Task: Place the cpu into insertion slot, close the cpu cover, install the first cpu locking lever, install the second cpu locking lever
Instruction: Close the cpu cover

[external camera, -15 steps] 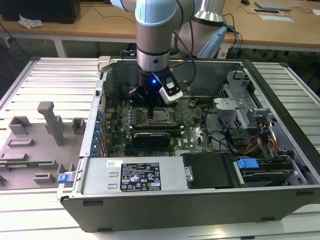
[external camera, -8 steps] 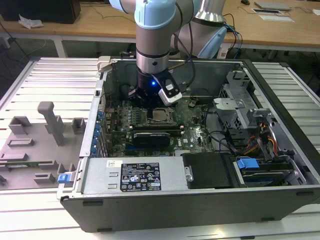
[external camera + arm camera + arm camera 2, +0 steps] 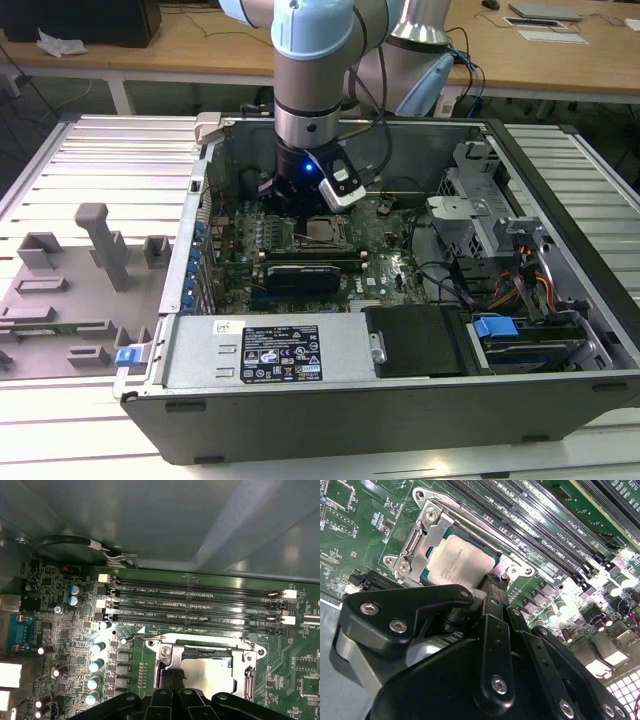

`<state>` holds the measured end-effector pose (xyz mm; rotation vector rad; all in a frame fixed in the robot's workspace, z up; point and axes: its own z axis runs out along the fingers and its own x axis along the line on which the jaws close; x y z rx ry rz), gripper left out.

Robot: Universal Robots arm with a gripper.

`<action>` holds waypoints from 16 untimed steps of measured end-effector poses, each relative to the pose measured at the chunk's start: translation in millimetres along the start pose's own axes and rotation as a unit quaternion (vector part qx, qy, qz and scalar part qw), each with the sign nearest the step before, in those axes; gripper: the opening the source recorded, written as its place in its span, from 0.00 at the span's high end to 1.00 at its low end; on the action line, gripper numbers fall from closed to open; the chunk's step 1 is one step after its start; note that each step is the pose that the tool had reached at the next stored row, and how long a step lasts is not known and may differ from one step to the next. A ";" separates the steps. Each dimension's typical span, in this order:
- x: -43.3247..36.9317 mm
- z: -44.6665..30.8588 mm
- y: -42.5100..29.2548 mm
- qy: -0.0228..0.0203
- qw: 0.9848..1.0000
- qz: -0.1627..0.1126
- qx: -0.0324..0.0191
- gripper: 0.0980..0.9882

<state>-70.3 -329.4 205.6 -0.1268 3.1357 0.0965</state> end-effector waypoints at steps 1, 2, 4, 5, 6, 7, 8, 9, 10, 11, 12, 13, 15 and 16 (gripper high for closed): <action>0.0 0.0 0.0 0.000 1.000 0.000 0.000 0.99; 0.2 0.0 0.0 0.000 1.000 0.000 0.000 0.99; 2.5 0.1 0.2 0.000 1.000 0.000 0.000 0.99; 3.0 0.1 0.2 0.000 1.000 0.000 0.000 0.99; 3.0 0.6 0.1 0.000 1.000 -0.001 0.000 0.99; 3.1 1.6 0.0 0.000 1.000 -0.002 0.000 0.99; 3.1 2.1 0.0 0.000 1.000 -0.002 0.000 0.99; 3.0 2.2 0.1 0.000 1.000 -0.002 0.000 0.99; 2.0 2.2 0.0 0.000 1.000 -0.002 0.000 0.99; -0.6 2.2 -0.2 0.000 1.000 -0.002 0.000 0.99; -1.6 2.2 -0.3 0.000 1.000 -0.002 0.000 0.99; -1.8 2.2 -0.2 0.000 1.000 -0.003 0.000 0.99; -2.0 2.5 0.2 0.000 1.000 -0.008 0.000 0.99; -2.0 2.5 0.2 0.001 1.000 -0.014 0.000 0.99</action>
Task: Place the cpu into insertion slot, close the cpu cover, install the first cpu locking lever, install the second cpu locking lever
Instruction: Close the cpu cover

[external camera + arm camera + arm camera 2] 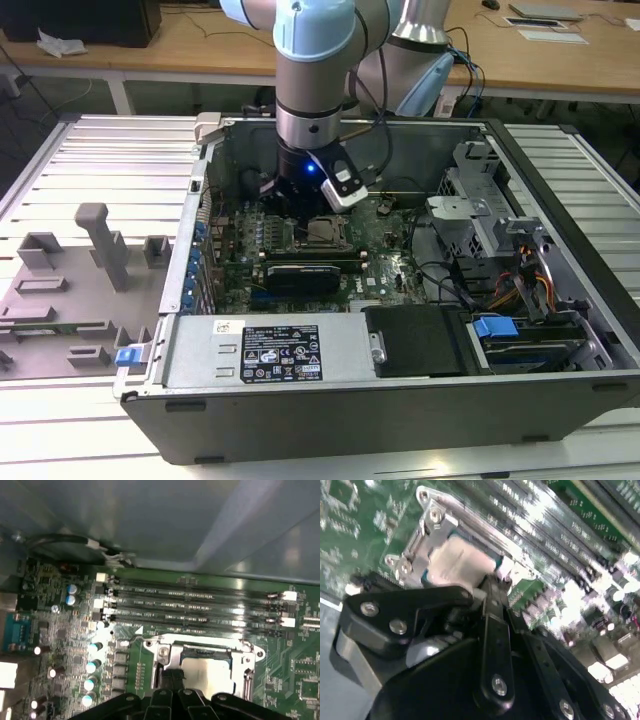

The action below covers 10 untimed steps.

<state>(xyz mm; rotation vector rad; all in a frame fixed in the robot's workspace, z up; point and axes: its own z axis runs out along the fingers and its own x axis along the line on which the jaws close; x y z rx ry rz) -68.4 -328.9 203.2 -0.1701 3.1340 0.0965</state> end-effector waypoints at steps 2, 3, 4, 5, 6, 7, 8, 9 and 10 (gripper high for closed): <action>0.1 -0.2 -0.1 0.001 1.000 -0.007 0.001 0.99; 0.0 -0.8 0.0 0.001 1.000 -0.007 0.001 0.99; -0.1 -1.9 0.2 0.000 1.000 -0.007 0.000 0.99; 0.0 -5.8 0.3 0.001 1.000 -0.007 0.001 0.99; 0.0 -8.0 0.4 0.001 1.000 -0.007 0.001 0.99; 0.0 -9.9 0.5 0.001 1.000 -0.007 0.001 0.99; 0.0 -10.8 0.6 0.001 1.000 -0.007 0.001 0.99; -0.5 -10.9 0.6 0.001 1.000 -0.007 0.001 0.99; -2.7 -10.9 0.3 0.001 1.000 -0.007 0.001 0.99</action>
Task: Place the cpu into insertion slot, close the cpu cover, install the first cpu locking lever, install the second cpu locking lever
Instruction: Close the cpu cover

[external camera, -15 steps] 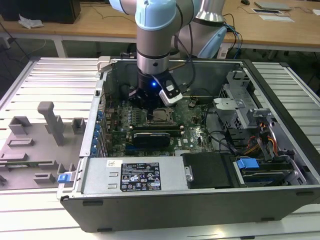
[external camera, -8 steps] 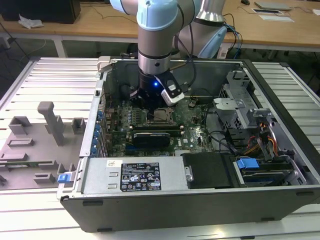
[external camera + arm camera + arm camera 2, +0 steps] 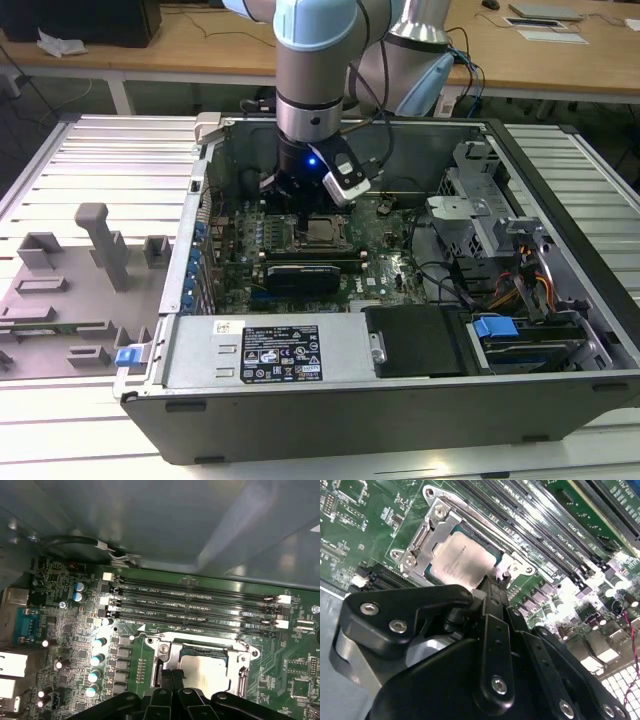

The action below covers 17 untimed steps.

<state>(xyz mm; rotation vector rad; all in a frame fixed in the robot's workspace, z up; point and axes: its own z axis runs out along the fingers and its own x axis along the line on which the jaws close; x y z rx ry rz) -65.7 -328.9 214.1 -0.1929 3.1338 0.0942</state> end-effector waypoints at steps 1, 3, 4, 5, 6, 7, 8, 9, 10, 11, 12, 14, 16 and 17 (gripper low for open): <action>-4.9 -0.1 -0.6 0.000 1.000 0.000 0.000 0.99; -11.7 -0.1 -1.5 0.001 1.000 0.000 0.000 0.99; -18.5 -0.1 -2.3 0.002 1.000 0.000 0.001 0.99; -22.6 -0.2 -2.8 0.003 1.000 0.000 0.001 0.99; -23.2 -0.4 -2.9 0.003 1.000 0.000 0.001 0.99; -23.2 -1.2 -2.9 0.003 1.000 0.000 0.001 0.99; -23.3 -2.9 -2.8 0.003 1.000 0.000 0.001 0.99; -23.3 -5.3 -2.6 0.003 1.000 0.000 0.002 0.99; -23.3 -8.9 -2.4 0.003 1.000 0.000 0.001 0.99; -23.3 -11.8 -2.2 0.003 1.000 0.000 0.001 0.99; -23.4 -15.9 -2.0 0.003 1.000 0.000 0.001 0.99; -23.4 -26.7 -1.3 0.003 1.000 0.000 0.002 0.99; -23.5 -35.0 -0.8 0.003 1.000 0.000 0.003 0.99; -23.5 -35.1 -0.8 0.003 1.000 0.000 0.003 0.99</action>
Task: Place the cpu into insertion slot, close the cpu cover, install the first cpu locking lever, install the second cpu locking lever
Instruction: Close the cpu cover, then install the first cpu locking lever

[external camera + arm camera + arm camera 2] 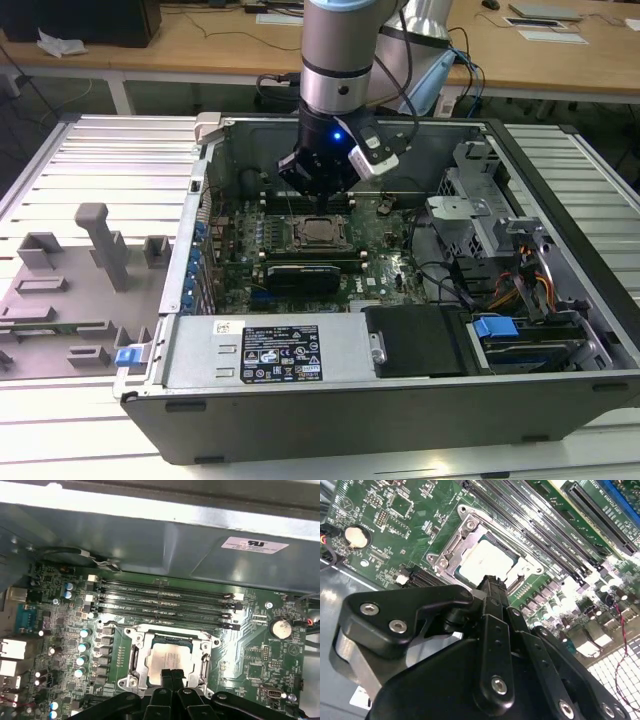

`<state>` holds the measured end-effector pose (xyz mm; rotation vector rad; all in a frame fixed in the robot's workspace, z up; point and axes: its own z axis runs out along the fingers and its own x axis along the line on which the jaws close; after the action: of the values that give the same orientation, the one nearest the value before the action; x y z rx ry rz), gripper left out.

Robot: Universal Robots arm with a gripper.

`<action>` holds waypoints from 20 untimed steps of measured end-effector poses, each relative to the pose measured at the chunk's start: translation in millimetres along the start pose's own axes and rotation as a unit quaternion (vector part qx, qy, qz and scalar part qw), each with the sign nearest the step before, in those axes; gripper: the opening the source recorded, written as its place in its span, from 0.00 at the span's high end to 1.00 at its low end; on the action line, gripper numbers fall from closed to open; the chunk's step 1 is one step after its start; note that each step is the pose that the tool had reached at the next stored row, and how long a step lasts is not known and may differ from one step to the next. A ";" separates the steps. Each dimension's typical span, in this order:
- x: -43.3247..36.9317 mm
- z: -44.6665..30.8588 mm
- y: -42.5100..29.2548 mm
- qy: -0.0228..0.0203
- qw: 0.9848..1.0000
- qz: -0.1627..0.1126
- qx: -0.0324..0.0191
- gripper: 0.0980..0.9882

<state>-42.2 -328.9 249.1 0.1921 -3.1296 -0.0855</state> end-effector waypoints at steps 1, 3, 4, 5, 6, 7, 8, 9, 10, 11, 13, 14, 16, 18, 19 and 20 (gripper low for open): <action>0.0 0.0 0.0 0.000 1.000 0.000 0.000 0.99; 0.0 -0.1 0.0 0.000 1.000 0.000 0.000 0.99; 0.0 -0.2 0.0 0.000 1.000 0.000 0.000 0.99; 0.0 -0.2 0.0 0.000 1.000 0.000 0.000 0.99; 0.0 -0.2 0.0 0.000 1.000 0.000 0.000 0.99; 0.0 -0.2 0.0 0.000 1.000 0.000 0.000 0.99; 0.0 -0.2 0.0 0.000 1.000 0.000 0.000 0.99; 0.0 -0.3 0.0 0.000 1.000 0.000 0.000 0.99; 0.0 -0.3 0.0 0.000 1.000 0.000 0.000 0.99; 0.0 -0.3 0.0 0.000 1.000 0.000 0.000 0.99; 0.1 -0.3 0.0 0.000 1.000 0.000 0.000 0.99; 0.7 -0.4 0.1 0.000 1.000 0.000 0.000 0.99; 2.6 -0.4 0.3 0.000 1.000 0.000 0.000 0.99; 9.4 -0.3 1.1 0.000 1.000 0.000 0.000 0.99; 12.5 -0.2 1.5 0.000 1.000 0.000 0.000 0.99; 16.1 -0.2 2.0 0.000 1.000 0.000 0.000 0.99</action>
<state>-58.4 -329.0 249.4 0.1920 -3.1295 -0.0843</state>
